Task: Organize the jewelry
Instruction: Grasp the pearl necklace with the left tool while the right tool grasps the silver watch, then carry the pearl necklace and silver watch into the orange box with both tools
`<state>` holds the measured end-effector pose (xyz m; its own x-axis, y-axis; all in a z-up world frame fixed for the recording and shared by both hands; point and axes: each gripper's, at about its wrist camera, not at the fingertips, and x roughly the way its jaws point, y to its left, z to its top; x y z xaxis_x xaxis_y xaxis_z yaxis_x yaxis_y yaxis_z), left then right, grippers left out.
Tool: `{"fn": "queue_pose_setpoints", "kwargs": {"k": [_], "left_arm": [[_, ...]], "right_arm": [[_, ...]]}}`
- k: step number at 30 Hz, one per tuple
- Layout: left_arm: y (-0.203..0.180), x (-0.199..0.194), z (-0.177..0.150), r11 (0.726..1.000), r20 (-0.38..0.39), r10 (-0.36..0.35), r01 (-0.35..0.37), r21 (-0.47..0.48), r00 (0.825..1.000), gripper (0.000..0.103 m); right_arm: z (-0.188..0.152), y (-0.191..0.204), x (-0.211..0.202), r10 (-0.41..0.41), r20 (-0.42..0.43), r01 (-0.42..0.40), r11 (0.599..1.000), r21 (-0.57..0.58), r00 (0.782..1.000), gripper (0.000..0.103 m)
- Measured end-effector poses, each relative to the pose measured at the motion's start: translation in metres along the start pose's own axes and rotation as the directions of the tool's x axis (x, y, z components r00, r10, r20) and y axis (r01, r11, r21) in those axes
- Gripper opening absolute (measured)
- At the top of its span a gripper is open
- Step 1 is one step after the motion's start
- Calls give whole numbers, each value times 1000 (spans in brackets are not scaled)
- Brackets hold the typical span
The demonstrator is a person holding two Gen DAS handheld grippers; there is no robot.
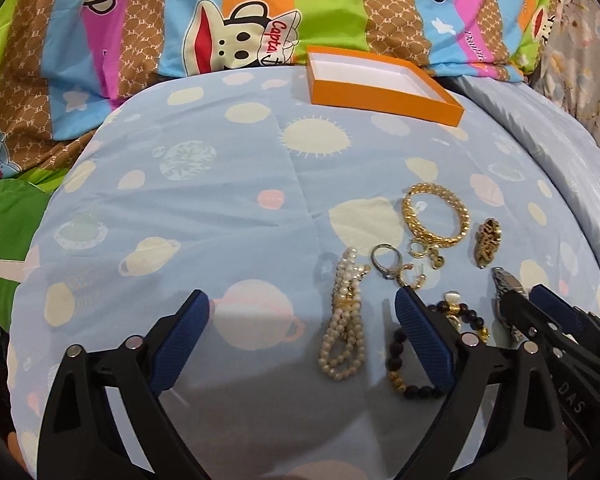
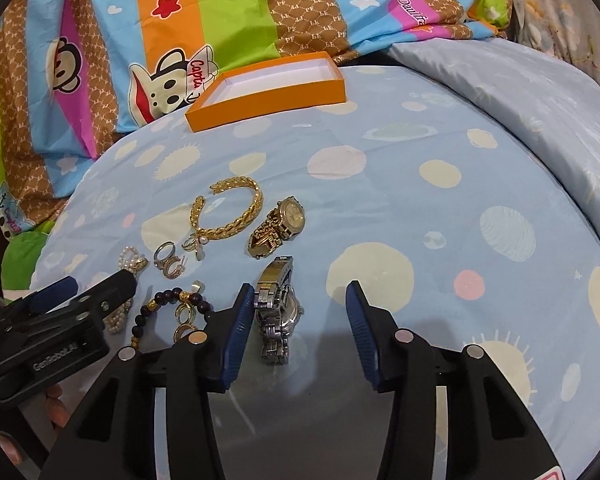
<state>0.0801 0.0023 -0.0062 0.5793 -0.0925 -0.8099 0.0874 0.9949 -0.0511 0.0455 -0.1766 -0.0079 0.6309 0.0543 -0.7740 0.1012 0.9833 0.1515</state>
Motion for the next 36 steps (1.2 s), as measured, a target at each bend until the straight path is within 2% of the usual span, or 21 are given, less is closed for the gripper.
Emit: {"fn": "queue_pose_setpoints", "kwargs": {"k": [2,4,7,9,12,15,17,19,28,36], "left_arm": [[0,7,1,1000,-20,-2,1,-7,1000,75],[-1,8,0,1000,-4,22,-22,7,1000,71],[-2,8,-1,999,4,33,-33,13,999,69],[-3,8,-2,999,12,36,-36,21,999,65],[-3,6,-2,999,22,25,-26,29,999,54],[-3,5,-2,999,29,10,-11,30,1000,41],[-1,4,-3,1000,33,-7,6,23,999,24],[2,3,-2,1000,28,-30,30,9,999,14],[9,-11,-3,992,20,-123,123,-36,992,14],[16,-37,27,991,98,-129,130,-4,987,14]], "right_arm": [[0,2,2,-9,3,10,1000,-15,1000,42],[0,3,3,-6,6,6,1000,-20,1000,37],[-1,5,2,3,10,-3,999,-32,1000,24],[-2,7,2,-7,15,8,999,-47,1000,22],[-2,6,1,2,15,-1,999,-40,1000,22],[-2,4,1,11,19,-11,999,-31,1000,20],[-3,4,-1,12,23,-11,1000,-29,1000,19],[-3,4,-2,13,25,-13,1000,-28,1000,19],[0,-8,-21,29,59,-29,1000,-1,998,18],[34,-16,-40,40,119,-39,999,-14,992,18]]}}
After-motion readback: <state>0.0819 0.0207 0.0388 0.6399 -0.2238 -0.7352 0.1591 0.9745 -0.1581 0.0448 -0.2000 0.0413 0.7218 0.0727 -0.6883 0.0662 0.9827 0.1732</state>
